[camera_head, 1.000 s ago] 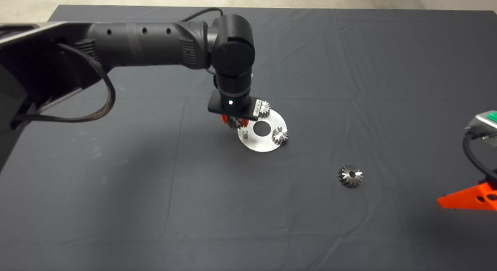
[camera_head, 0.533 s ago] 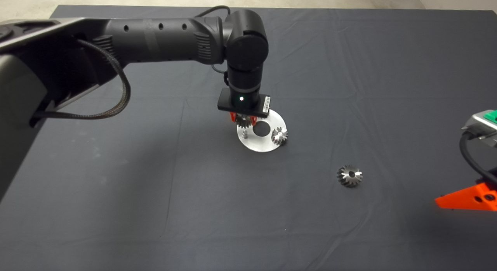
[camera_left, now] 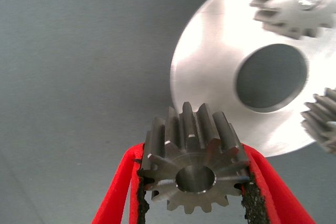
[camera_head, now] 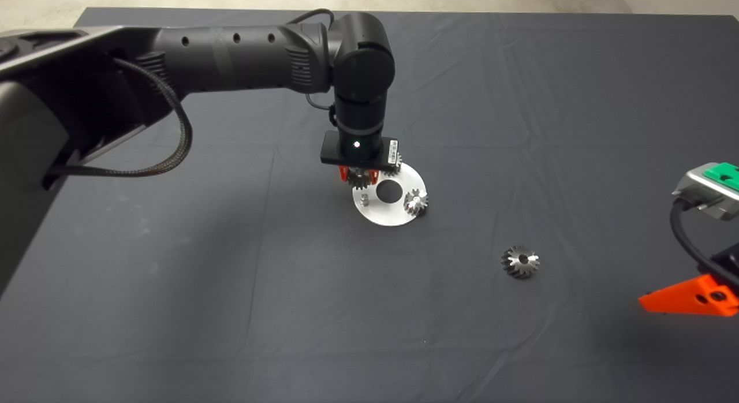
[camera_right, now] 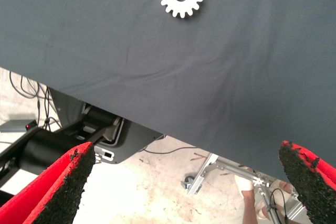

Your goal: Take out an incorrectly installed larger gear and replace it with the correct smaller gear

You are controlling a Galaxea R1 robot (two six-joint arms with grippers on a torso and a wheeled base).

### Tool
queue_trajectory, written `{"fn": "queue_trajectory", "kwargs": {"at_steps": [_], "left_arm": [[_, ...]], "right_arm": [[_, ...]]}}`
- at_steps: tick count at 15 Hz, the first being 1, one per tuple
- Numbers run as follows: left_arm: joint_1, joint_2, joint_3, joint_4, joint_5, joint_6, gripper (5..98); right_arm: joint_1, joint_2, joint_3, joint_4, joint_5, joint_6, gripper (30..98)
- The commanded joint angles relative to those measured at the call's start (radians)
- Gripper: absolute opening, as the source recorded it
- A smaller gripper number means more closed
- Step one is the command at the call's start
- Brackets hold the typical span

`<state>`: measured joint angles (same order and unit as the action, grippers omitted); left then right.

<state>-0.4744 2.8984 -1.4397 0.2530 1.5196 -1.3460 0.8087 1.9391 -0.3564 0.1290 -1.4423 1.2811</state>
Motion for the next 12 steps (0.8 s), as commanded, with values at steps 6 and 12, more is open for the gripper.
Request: {"fn": "queue_trajectory", "kwargs": {"at_steps": [6,12], "left_arm": [[0.000,-0.034,0.098,-0.006,0.082,-0.058,33.8],[0.026,-0.027,0.082,0.009,0.080,-0.048,33.8]], "right_arm": [[0.017,-0.005,0.004,0.034,-0.001,0.007,92.4],[0.018,0.001,0.004,0.031,-0.001,0.007,92.4]]}}
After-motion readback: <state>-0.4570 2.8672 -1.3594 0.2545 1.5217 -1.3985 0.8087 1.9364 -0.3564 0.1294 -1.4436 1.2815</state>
